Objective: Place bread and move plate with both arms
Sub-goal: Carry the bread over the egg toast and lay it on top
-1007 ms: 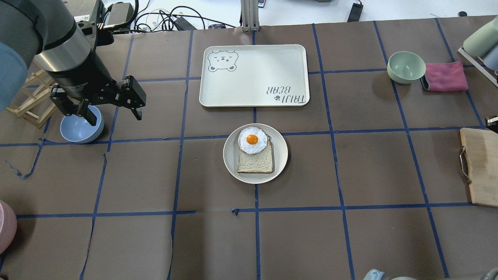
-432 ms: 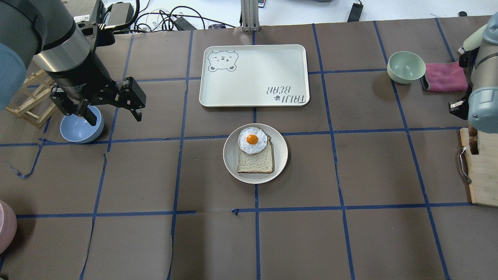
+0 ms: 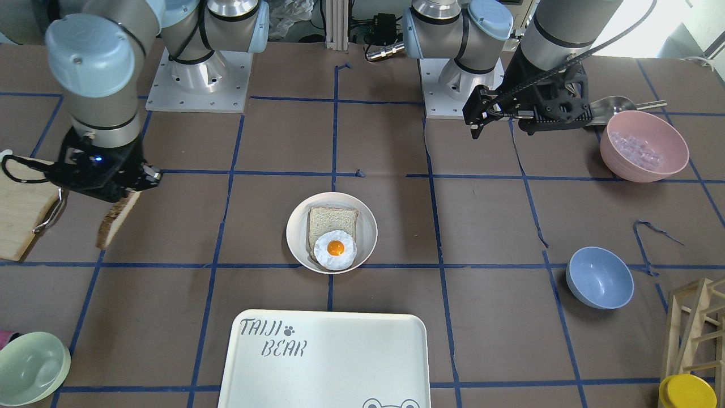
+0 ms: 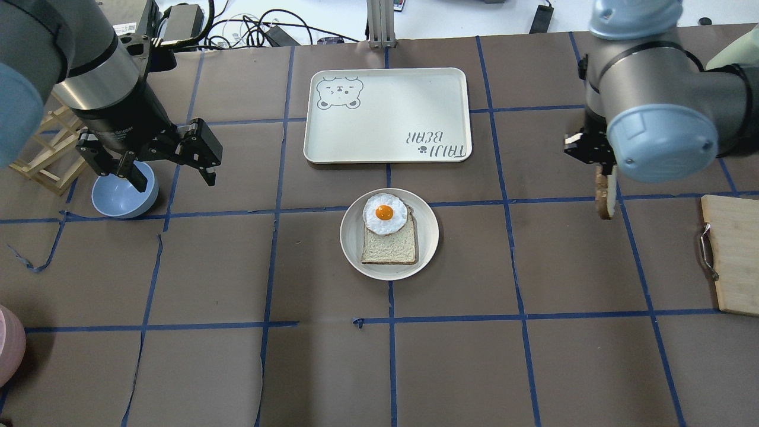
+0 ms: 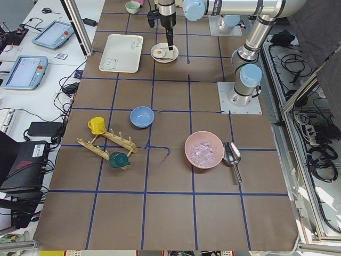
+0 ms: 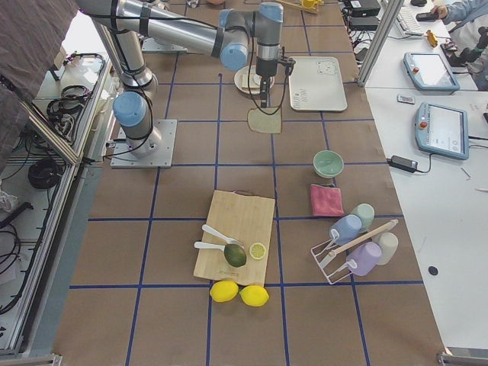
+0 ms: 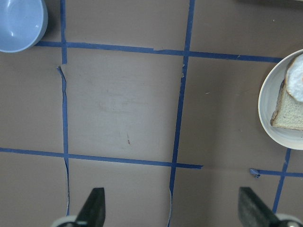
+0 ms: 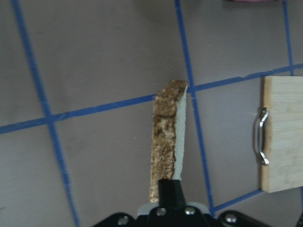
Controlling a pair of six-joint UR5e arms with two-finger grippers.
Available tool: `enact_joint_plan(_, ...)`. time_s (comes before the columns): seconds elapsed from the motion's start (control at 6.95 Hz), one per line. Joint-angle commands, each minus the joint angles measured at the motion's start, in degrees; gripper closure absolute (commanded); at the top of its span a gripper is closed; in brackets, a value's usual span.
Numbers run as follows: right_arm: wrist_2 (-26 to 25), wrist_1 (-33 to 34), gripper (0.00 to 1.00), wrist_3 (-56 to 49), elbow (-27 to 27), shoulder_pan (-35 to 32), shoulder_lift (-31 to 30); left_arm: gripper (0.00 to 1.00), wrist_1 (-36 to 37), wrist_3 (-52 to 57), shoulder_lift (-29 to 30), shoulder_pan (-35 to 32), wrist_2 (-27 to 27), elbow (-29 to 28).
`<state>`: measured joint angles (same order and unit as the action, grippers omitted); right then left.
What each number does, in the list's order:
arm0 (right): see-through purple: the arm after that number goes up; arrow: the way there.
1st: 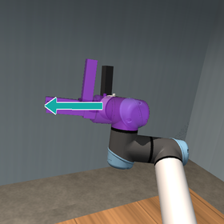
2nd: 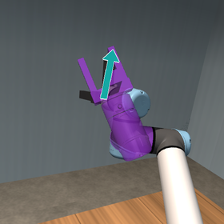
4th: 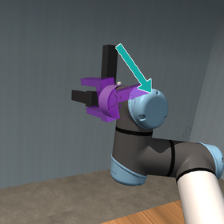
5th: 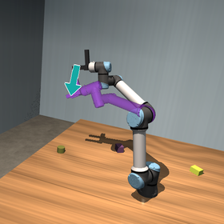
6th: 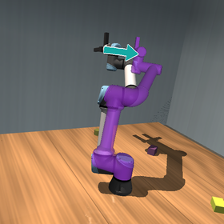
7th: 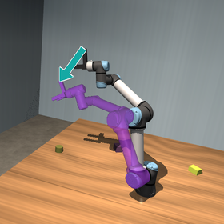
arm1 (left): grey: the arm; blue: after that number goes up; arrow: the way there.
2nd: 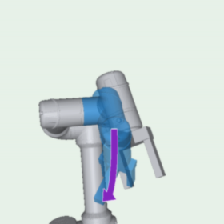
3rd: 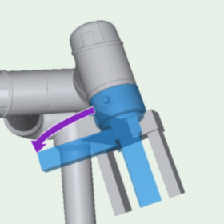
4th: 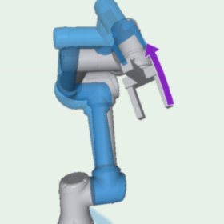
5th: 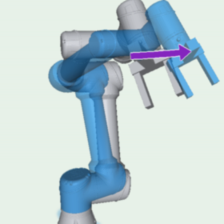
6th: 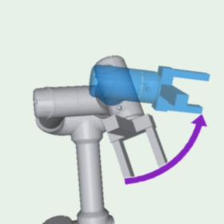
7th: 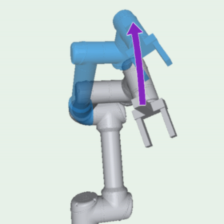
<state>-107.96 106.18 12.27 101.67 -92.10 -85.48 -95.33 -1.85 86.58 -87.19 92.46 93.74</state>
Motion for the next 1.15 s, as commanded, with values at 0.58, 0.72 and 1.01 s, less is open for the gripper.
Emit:
enact_joint_plan(0.58,7.85,5.5,1.0,22.19,-9.47,-25.74,14.54,0.0,-0.12,0.53,-0.19,0.09,0.36,0.13)
enact_joint_plan(0.72,7.85,5.79,1.0,21.49,-9.21,-25.76,15.17,0.0,-0.12,1.32,-0.19,0.09,0.44,0.13)
enact_joint_plan(1.01,7.59,4.66,1.0,21.57,-8.95,-26.28,15.17,0.0,-0.21,1.33,-0.27,0.18,0.44,0.13)
